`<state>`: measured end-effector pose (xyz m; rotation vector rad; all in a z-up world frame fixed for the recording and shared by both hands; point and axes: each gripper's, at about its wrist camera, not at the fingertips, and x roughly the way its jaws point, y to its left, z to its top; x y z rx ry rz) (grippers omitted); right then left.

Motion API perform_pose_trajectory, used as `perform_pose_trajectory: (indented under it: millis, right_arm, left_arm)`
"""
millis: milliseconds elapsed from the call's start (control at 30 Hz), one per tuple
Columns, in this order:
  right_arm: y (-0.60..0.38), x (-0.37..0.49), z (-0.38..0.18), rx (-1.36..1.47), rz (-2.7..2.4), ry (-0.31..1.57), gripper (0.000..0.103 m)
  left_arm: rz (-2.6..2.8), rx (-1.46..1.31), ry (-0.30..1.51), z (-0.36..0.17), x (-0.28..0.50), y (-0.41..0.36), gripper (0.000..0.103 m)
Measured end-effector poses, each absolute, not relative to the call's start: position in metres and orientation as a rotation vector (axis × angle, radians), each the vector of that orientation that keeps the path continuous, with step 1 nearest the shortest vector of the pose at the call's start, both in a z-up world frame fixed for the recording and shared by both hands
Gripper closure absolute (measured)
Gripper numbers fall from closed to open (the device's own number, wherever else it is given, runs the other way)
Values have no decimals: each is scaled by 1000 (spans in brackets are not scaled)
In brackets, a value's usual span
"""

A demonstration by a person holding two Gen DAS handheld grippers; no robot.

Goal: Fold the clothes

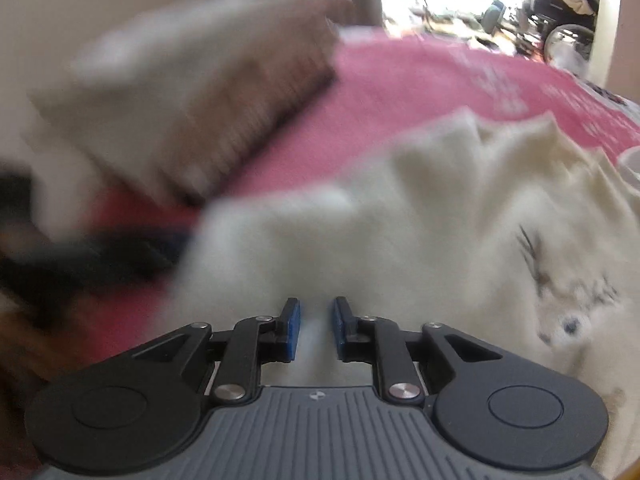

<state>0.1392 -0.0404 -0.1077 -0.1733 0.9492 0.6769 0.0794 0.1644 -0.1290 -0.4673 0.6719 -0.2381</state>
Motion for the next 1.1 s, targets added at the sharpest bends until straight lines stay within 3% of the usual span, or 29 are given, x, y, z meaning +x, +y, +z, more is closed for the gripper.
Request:
perform_pose_trajectory:
  millis: [233, 533, 733, 933, 1100]
  right_arm:
    - [-52, 135, -94, -139, 643, 906, 85]
    - [-75, 159, -92, -49, 573, 878, 84]
    - [-79, 170, -105, -72, 548, 921, 88]
    - [-57, 198, -71, -53, 601, 805, 86]
    - [-41, 256, -101, -30, 559, 861, 88]
  left_arm:
    - [-242, -459, 691, -117, 62, 167, 65]
    - [-328, -481, 537, -73, 65, 146, 65]
    - [-231, -352, 697, -109, 97, 124, 68]
    - [-244, -317, 686, -111, 95, 126, 67]
    - [-225, -291, 678, -112, 92, 119, 67]
